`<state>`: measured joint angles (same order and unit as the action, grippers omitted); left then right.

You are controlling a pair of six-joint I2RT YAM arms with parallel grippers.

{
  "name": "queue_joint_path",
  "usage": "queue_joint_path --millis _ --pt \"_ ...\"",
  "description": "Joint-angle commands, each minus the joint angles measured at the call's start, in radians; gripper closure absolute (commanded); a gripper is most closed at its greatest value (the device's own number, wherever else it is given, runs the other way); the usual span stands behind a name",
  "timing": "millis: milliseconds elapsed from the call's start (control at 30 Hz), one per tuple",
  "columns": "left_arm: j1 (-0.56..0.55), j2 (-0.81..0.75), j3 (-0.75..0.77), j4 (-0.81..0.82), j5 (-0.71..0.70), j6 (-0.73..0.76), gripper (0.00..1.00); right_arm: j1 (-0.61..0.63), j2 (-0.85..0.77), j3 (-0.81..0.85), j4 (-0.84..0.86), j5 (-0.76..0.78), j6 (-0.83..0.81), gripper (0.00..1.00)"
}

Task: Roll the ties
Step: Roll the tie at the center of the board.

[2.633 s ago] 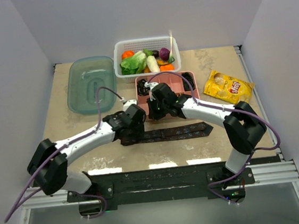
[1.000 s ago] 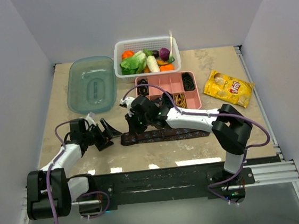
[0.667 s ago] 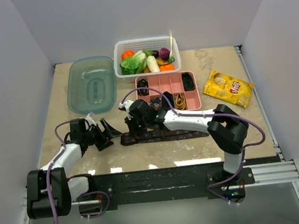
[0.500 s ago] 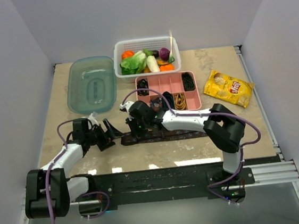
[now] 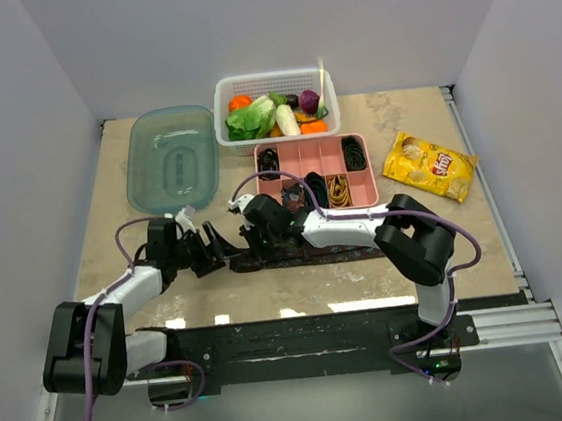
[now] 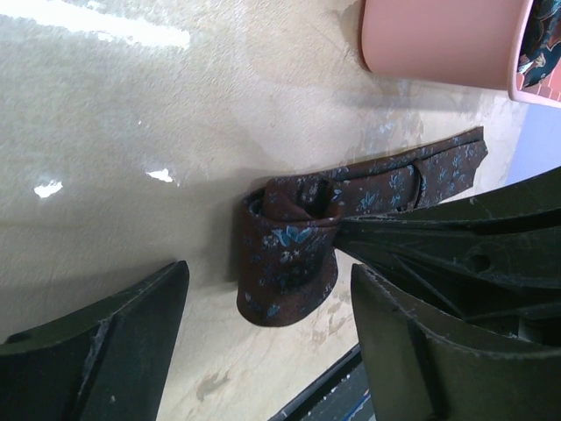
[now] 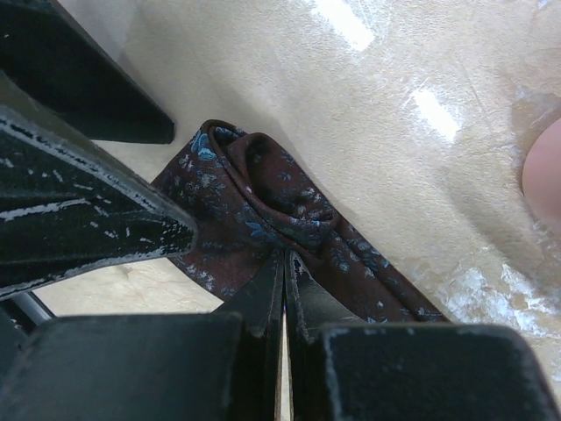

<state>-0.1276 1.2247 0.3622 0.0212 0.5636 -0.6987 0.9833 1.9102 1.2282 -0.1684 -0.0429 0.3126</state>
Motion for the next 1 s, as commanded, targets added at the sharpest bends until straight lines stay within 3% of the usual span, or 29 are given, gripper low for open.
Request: queue_joint_path --millis 0,333,600,833,967 --pt "-0.023 0.053 -0.035 0.074 -0.034 -0.001 0.25 0.003 0.023 -0.019 0.029 0.026 -0.012 1.00" --pt "-0.058 0.153 -0.074 0.272 0.027 -0.021 0.41 0.002 0.061 -0.027 0.055 0.015 -0.006 1.00" --pt "-0.070 0.125 -0.083 0.326 0.036 -0.027 0.72 0.002 0.067 -0.041 0.109 -0.034 0.011 1.00" --pt "-0.072 0.090 0.041 0.111 0.001 0.048 1.00 0.000 0.038 0.004 0.070 -0.035 -0.003 1.00" --pt "-0.073 0.068 0.112 -0.062 -0.068 0.097 1.00 0.000 0.007 0.031 0.043 -0.029 -0.006 1.00"
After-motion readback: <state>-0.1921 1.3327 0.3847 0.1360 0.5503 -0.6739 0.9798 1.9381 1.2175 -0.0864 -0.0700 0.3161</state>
